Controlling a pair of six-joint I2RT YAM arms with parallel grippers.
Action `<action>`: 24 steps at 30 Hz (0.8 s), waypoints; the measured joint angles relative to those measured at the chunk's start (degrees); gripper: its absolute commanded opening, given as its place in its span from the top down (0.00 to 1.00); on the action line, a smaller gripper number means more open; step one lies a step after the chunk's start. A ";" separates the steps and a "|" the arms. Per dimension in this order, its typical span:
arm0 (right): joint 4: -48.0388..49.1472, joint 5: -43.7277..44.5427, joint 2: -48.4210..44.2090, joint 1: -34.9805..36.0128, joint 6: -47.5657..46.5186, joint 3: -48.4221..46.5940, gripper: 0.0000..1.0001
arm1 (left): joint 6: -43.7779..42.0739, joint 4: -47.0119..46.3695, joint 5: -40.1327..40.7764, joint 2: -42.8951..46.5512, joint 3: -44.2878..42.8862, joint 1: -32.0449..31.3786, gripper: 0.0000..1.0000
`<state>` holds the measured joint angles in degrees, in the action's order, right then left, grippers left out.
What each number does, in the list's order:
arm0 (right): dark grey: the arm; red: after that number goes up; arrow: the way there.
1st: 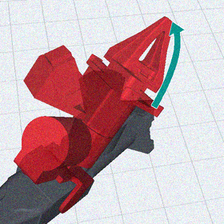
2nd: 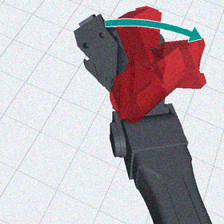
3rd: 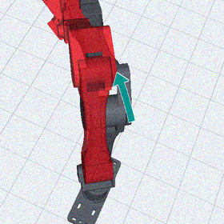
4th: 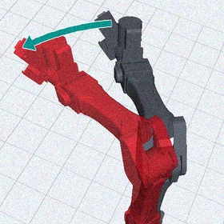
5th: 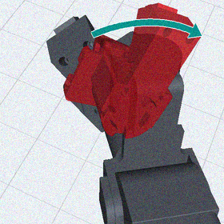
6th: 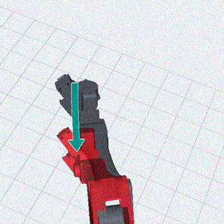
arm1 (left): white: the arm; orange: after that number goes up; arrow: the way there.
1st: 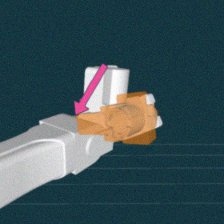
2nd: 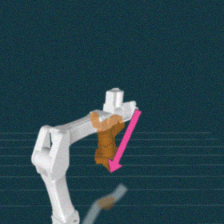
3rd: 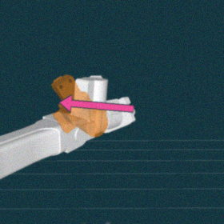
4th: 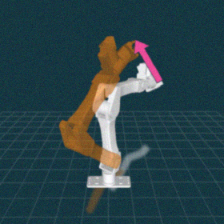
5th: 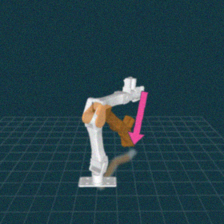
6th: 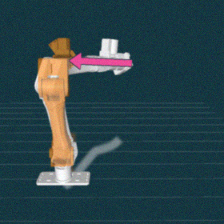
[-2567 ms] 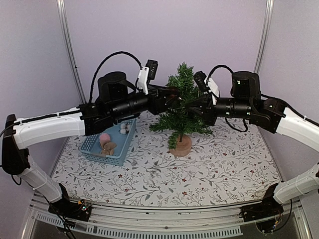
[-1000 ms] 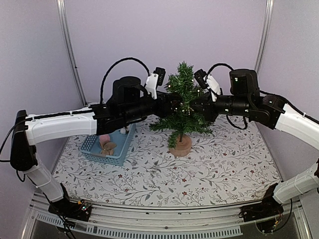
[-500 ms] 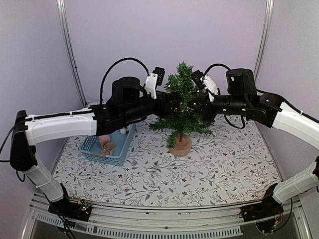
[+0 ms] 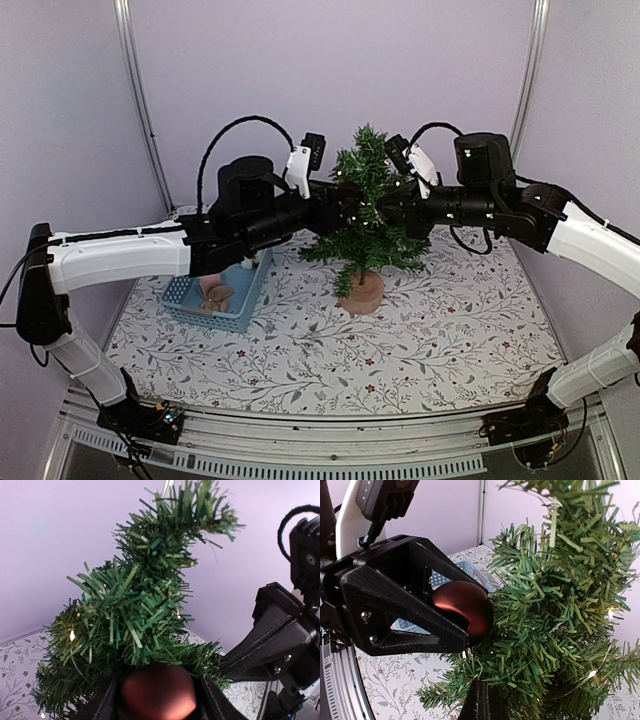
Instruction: Decorate the small christmas tree
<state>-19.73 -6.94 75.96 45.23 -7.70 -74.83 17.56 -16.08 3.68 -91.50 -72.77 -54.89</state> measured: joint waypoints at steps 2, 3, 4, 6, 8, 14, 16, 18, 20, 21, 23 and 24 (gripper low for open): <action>-0.04 0.07 0.00 0.00 0.07 -0.39 1.00 | 0.02 -0.24 0.07 0.00 0.00 0.00 1.00; -0.09 0.22 0.00 0.00 0.11 -0.63 1.00 | 0.02 -0.39 0.09 0.00 0.00 0.00 1.00; -0.11 0.31 0.00 0.00 0.17 -0.87 1.00 | 0.02 -0.57 0.09 0.00 0.00 0.00 1.00; -0.09 0.42 0.00 0.00 0.20 -1.09 0.99 | 0.02 -0.85 0.09 0.00 0.00 0.00 1.00; -0.17 0.42 0.02 0.00 0.22 -1.09 0.99 | 0.02 -1.18 0.09 0.00 0.15 0.00 1.00; -0.74 0.44 0.50 0.00 0.22 -1.38 0.98 | 0.31 -1.05 0.96 0.00 0.42 0.00 1.00; -0.90 0.44 0.74 0.00 0.22 -1.53 0.98 | 0.70 -0.72 1.42 -0.02 0.42 0.04 1.00; -0.96 0.44 0.94 0.00 0.24 -1.62 0.98 | 1.07 -0.37 1.86 -0.13 0.42 0.07 1.00; -1.03 0.42 0.98 0.00 0.24 -1.62 0.97 | 1.40 -0.13 2.08 -0.42 0.42 0.15 1.00; -1.07 0.42 0.98 0.00 0.24 -1.62 0.97 | 1.57 0.02 2.14 -0.57 0.42 0.15 1.00; -1.14 0.39 0.98 0.00 0.24 -1.64 0.97 | 1.88 0.37 2.19 -1.03 0.39 0.15 1.00; -1.25 0.42 0.98 0.00 0.26 -1.64 0.98 | 2.03 0.55 2.16 -1.25 0.39 0.15 1.00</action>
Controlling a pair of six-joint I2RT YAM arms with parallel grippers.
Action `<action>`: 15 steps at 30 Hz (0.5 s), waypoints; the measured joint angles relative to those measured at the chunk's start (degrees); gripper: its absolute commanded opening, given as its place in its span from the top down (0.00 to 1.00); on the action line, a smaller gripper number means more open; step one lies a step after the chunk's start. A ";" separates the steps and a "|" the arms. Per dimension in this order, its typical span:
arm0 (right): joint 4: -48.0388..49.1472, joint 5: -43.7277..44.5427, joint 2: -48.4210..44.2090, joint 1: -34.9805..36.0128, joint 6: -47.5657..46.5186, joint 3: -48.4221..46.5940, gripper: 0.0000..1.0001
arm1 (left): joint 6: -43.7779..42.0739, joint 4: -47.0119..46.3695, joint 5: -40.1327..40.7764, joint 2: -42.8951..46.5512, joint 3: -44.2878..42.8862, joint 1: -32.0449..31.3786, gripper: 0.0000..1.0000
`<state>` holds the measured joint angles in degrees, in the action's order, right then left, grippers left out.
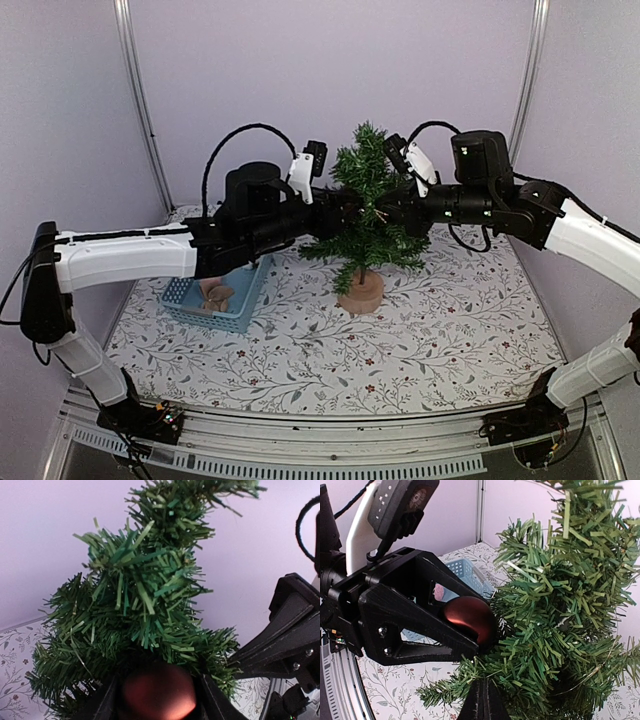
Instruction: Decorate the small christmas tree
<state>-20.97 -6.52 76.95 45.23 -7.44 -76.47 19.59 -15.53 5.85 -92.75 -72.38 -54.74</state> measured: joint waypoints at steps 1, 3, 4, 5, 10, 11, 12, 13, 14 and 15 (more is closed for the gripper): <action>-0.11 0.00 0.00 0.00 0.00 0.00 0.98 | 0.11 0.07 -0.04 -0.22 -0.02 0.00 1.00; -0.37 0.00 0.02 0.00 0.00 0.00 1.00 | 0.15 0.20 -0.35 -0.39 -0.11 0.00 1.00; -0.52 0.02 0.02 0.00 0.02 0.00 1.00 | 0.13 0.17 -0.52 -0.39 -0.11 0.00 1.00; -0.63 0.11 0.07 0.00 0.07 0.00 1.00 | 0.11 -0.09 -0.87 -0.39 -0.11 0.00 1.00; -0.94 1.42 0.35 0.02 0.17 0.00 1.00 | -0.55 -1.99 -2.03 0.00 0.42 0.00 1.00; -0.94 1.70 0.46 0.02 0.17 0.00 1.00 | -0.76 -2.40 -2.23 0.28 0.68 0.00 1.00; -0.98 1.90 0.61 0.00 0.20 0.00 1.00 | -0.96 -2.82 -2.32 0.55 0.85 0.00 1.00; -0.96 2.01 0.76 0.00 0.28 0.00 1.00 | -1.05 -3.08 -2.38 0.74 0.90 0.00 1.00; -0.98 2.03 0.94 0.02 0.37 0.00 1.00 | -1.16 -3.28 -2.38 0.94 0.92 0.00 1.00; -1.01 2.10 1.05 0.02 0.44 0.00 1.00 | -1.25 -3.52 -2.36 1.07 0.92 0.00 1.00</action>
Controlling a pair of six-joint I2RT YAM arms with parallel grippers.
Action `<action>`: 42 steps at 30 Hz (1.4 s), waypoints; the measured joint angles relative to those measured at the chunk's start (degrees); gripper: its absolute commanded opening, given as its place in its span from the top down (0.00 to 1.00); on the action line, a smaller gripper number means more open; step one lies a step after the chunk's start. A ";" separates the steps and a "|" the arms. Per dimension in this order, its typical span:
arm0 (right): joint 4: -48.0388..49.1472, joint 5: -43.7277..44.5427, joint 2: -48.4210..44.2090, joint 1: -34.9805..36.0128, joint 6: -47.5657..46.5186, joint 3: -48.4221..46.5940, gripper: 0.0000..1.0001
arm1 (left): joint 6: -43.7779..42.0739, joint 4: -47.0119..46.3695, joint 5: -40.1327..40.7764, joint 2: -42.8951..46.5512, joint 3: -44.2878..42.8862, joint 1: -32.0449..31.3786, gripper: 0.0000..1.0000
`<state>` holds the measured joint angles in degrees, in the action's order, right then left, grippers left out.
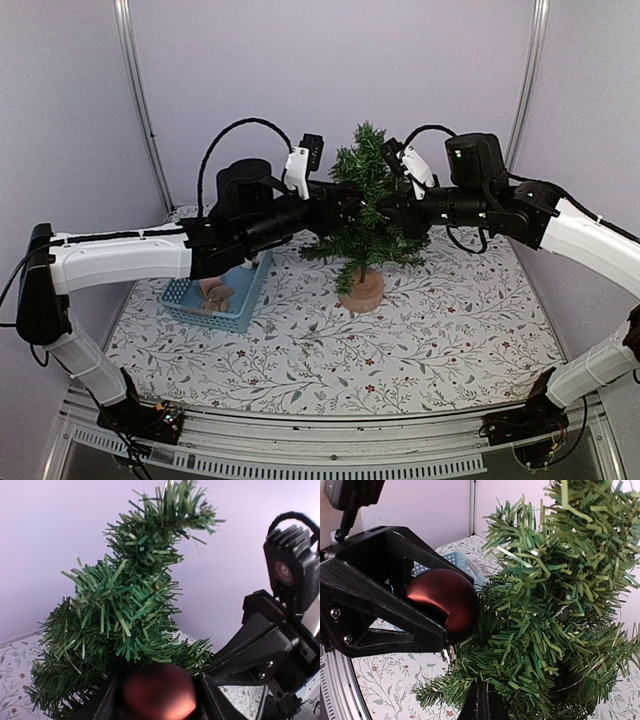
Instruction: Decorate the small christmas tree
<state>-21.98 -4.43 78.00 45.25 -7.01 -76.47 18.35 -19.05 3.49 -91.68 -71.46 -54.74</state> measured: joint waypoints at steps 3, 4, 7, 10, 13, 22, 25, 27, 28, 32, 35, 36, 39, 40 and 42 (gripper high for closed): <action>0.00 0.04 0.11 0.00 0.15 0.00 1.00 | -0.13 -0.04 0.50 0.15 0.00 0.00 1.00; -0.07 0.04 0.11 0.00 0.17 -0.09 1.00 | -0.11 0.17 0.85 0.15 0.02 0.00 1.00; -0.09 0.04 0.11 -0.02 0.24 -0.24 1.00 | -0.02 0.85 1.95 0.15 0.07 0.00 1.00; -0.07 0.02 0.09 -0.02 0.39 -0.48 1.00 | 0.33 1.60 2.91 -0.13 0.07 0.00 1.00; 0.02 0.02 0.07 -0.02 0.44 -0.61 1.00 | 0.44 2.34 3.21 -0.85 0.04 0.00 1.00; -0.07 0.07 0.07 -0.02 0.59 -0.63 0.90 | 0.55 3.80 3.45 -2.10 -0.52 0.00 1.00; -0.09 0.07 0.07 -0.02 0.61 -0.63 0.87 | 0.57 3.87 3.48 -2.12 -0.72 0.00 1.00; -0.07 0.07 0.07 -0.02 0.59 -0.63 0.86 | 0.55 3.91 3.48 -2.12 -0.72 0.00 0.96; -0.07 0.07 0.07 -0.02 0.59 -0.63 0.86 | 0.57 3.89 3.48 -2.12 -0.72 0.00 0.93; -0.07 0.04 0.07 -0.02 0.59 -0.63 0.86 | 0.57 3.89 3.52 -2.03 -0.70 0.00 0.82; -0.07 0.04 0.07 -0.02 0.59 -0.63 0.85 | 0.55 3.91 3.72 -1.55 -0.22 0.00 0.75; -0.04 0.04 0.07 -0.02 0.59 -0.63 0.85 | 0.57 3.91 3.78 -1.33 -0.04 0.00 0.73; -0.04 0.04 0.07 -0.02 0.59 -0.63 0.85 | 0.57 4.04 3.96 -0.55 0.50 0.00 0.68; -0.04 0.04 0.07 -0.02 0.59 -0.63 0.85 | 0.57 4.11 4.07 -0.22 0.63 0.00 0.65; -0.04 0.04 0.07 -0.02 0.59 -0.63 0.85 | 0.63 4.46 4.26 0.50 1.16 0.00 0.62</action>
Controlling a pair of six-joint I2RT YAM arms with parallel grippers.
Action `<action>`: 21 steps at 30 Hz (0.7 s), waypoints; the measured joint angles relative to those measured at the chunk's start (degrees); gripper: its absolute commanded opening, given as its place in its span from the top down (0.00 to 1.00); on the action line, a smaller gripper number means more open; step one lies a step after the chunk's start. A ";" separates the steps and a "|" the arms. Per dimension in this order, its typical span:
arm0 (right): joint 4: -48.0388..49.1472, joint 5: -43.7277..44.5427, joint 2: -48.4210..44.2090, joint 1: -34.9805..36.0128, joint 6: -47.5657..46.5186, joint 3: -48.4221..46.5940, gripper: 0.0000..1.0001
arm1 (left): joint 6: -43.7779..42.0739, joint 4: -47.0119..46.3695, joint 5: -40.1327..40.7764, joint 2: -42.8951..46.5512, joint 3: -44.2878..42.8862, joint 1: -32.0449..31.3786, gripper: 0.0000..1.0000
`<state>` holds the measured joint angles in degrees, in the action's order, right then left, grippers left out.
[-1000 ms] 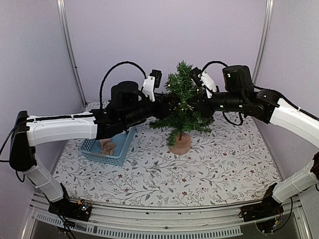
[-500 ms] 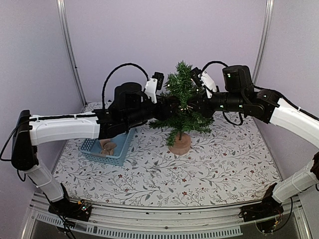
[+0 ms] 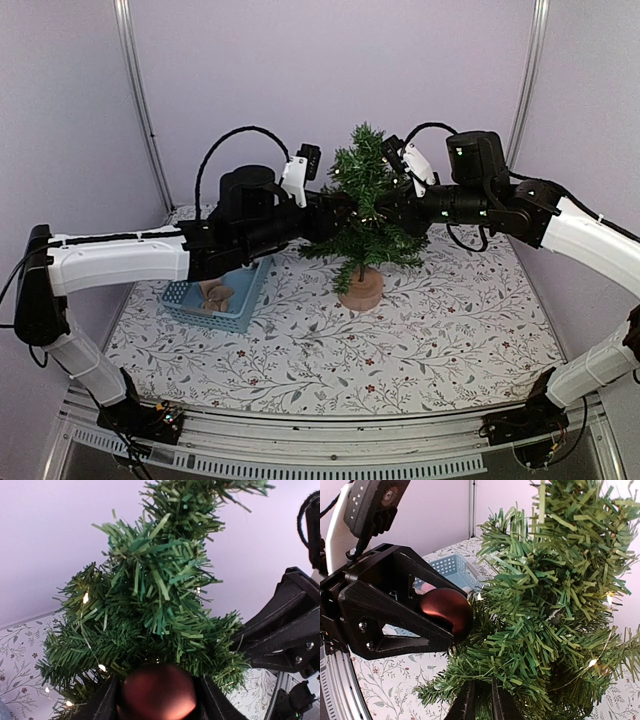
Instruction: Decorate the small christmas tree
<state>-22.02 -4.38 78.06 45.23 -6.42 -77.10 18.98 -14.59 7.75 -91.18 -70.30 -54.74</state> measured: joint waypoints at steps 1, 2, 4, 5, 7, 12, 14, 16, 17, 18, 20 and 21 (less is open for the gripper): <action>0.00 0.00 0.00 0.00 0.00 0.00 0.85 | 0.13 0.33 0.04 0.35 0.15 0.00 0.60; 0.00 0.00 0.00 0.00 0.00 0.00 0.85 | 0.17 0.42 0.11 0.72 0.46 0.00 0.58; 0.00 0.00 0.00 0.00 0.00 0.00 0.85 | 0.35 0.61 0.17 1.40 0.96 0.00 0.54; 0.00 0.00 0.00 0.00 0.00 0.00 0.84 | 0.55 0.76 0.20 1.75 1.27 0.00 0.52; 0.00 0.00 0.00 0.00 0.04 0.00 0.84 | 0.79 0.85 0.20 2.34 1.86 0.00 0.49; 0.02 0.00 -0.09 0.00 0.22 0.00 0.84 | 1.29 1.44 0.00 2.78 2.69 0.00 0.43; 0.04 -0.02 -0.20 0.00 0.31 0.00 0.84 | 1.68 1.81 -0.24 2.78 2.80 0.00 0.40; 0.04 0.00 -0.35 0.00 0.44 0.00 0.83 | 1.77 2.10 -0.61 2.78 2.80 0.00 0.37; 0.04 0.00 -0.48 0.00 0.50 0.00 0.83 | 1.90 2.25 -0.74 2.78 2.80 0.00 0.36; 0.07 0.00 -0.57 0.00 0.57 0.00 0.83 | 2.03 2.49 -0.94 2.78 2.80 0.00 0.35; 0.15 -0.02 -0.79 0.00 0.68 0.00 0.83 | 2.10 2.60 -1.18 2.78 2.80 0.00 0.34; 0.17 -0.02 -0.87 0.00 0.85 0.00 0.83 | 2.12 2.60 -1.36 2.78 2.80 0.00 0.34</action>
<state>-21.85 -4.40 77.19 45.23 -5.56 -77.10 21.10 -11.99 6.39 -88.40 -67.51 -54.74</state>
